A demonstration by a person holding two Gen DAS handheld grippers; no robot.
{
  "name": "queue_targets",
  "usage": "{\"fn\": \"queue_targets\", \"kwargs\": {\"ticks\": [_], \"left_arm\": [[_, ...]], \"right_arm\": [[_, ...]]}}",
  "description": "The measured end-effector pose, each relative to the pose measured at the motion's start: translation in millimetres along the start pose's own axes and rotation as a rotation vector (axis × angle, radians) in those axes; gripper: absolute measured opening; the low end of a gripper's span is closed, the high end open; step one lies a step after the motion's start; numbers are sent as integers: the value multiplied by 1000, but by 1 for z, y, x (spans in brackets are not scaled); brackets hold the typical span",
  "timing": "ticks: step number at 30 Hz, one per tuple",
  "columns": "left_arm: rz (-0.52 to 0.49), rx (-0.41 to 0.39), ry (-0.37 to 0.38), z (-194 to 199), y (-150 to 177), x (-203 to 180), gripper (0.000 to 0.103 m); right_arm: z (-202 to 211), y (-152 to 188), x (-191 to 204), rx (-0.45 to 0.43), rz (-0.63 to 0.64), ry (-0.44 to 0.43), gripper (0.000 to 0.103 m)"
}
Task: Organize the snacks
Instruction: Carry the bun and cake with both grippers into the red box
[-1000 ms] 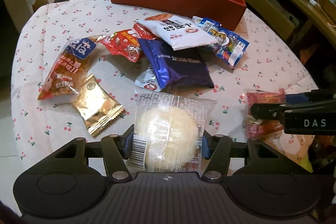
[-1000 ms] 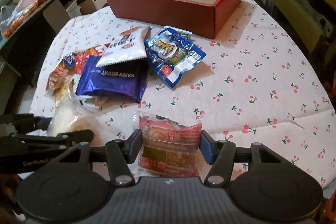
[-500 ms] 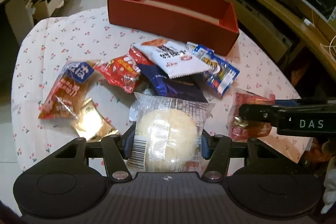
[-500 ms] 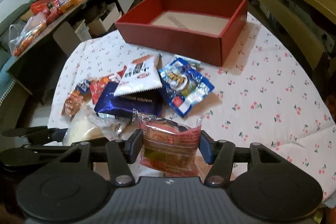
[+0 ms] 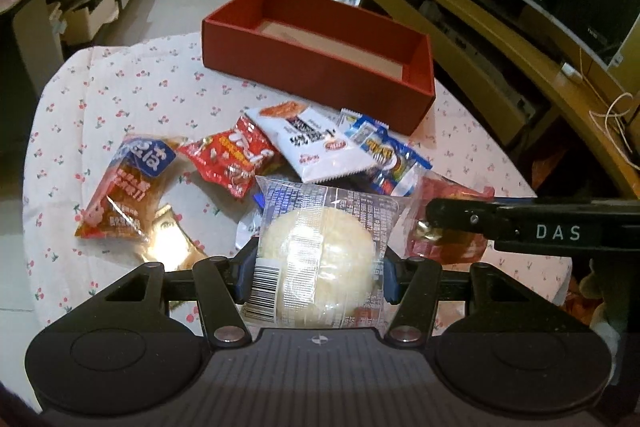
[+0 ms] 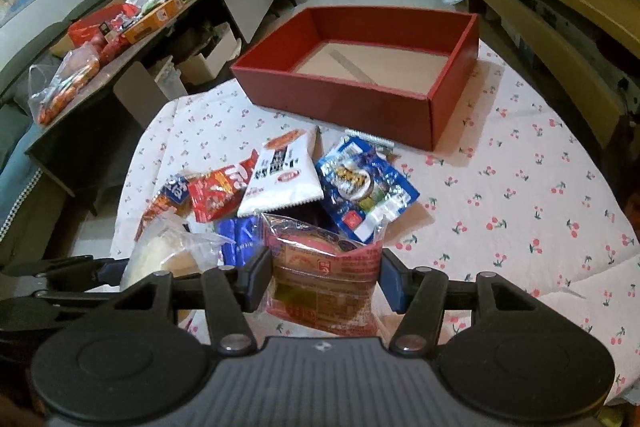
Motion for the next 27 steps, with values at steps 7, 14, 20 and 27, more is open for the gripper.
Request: {"fn": "queue_targets", "kwargs": {"ticks": [7, 14, 20, 27], "left_arm": [[-23, -43, -8, -5, -29, -5, 64], [-43, -105, -32, -23, -78, -11, 64], [-52, -138, -38, -45, -114, -16, 64], [-79, -181, -70, -78, -163, -22, 64]], "right_arm": [[2, -28, 1, -52, -3, -5, 65], [-9, -70, -12, -91, -19, 10, 65], [-26, -102, -23, -100, -22, 33, 65], [-51, -152, -41, -127, -18, 75, 64]]}}
Point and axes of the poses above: each gripper's, at about its wrist camera, not at the fingertips, and z roughly against the way its jaws point, x to its left, y to its underside, the point moved 5 cm from there along -z, roughly the way its jaws point, and after that the axes turned 10 degrees about -y, right-handed, at the moved point
